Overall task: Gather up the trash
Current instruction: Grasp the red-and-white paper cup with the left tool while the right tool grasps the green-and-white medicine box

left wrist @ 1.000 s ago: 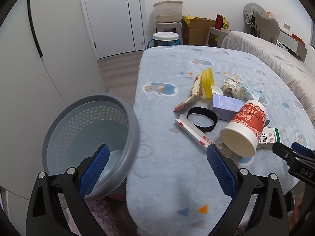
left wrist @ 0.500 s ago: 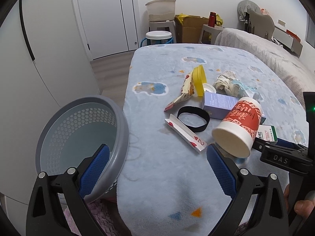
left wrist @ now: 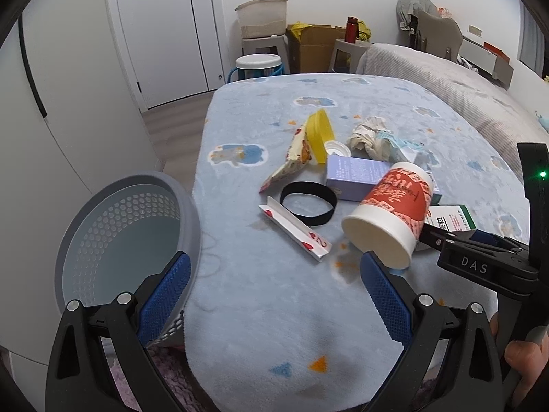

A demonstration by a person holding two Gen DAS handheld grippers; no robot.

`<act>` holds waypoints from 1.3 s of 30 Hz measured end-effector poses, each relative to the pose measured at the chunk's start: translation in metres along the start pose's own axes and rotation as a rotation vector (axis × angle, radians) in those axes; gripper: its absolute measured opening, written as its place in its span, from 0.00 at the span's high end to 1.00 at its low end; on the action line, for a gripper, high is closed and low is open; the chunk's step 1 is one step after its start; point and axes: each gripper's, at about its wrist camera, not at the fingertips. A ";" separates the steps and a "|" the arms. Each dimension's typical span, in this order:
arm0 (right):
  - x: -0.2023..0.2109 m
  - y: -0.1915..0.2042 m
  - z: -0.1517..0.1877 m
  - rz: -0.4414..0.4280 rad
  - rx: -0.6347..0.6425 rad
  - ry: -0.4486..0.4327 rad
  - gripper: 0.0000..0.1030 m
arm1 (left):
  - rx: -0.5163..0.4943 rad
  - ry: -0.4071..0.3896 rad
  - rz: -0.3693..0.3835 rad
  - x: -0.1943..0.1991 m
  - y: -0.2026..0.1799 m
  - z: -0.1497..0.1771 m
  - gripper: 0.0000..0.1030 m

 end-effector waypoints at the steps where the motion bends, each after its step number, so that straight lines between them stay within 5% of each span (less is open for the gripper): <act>1: 0.002 -0.001 0.001 -0.002 -0.004 -0.004 0.21 | -0.004 0.000 0.003 0.001 -0.002 0.000 0.08; 24: 0.052 -0.071 0.028 0.035 -0.132 -0.065 0.21 | -0.223 0.063 0.174 -0.007 -0.083 -0.022 0.08; 30: 0.064 -0.094 0.031 0.048 -0.170 -0.097 0.21 | -0.302 0.142 0.231 -0.021 -0.115 -0.032 0.08; 39: 0.066 -0.103 0.030 0.002 -0.191 -0.115 0.21 | -0.346 0.293 0.213 -0.064 -0.143 -0.034 0.08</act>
Point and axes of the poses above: each gripper's, at about its wrist camera, not at the fingertips, and x roughly against the way its jaws point, y to its left, z to its underside, and after that the axes turned 7 degrees about x, right-handed
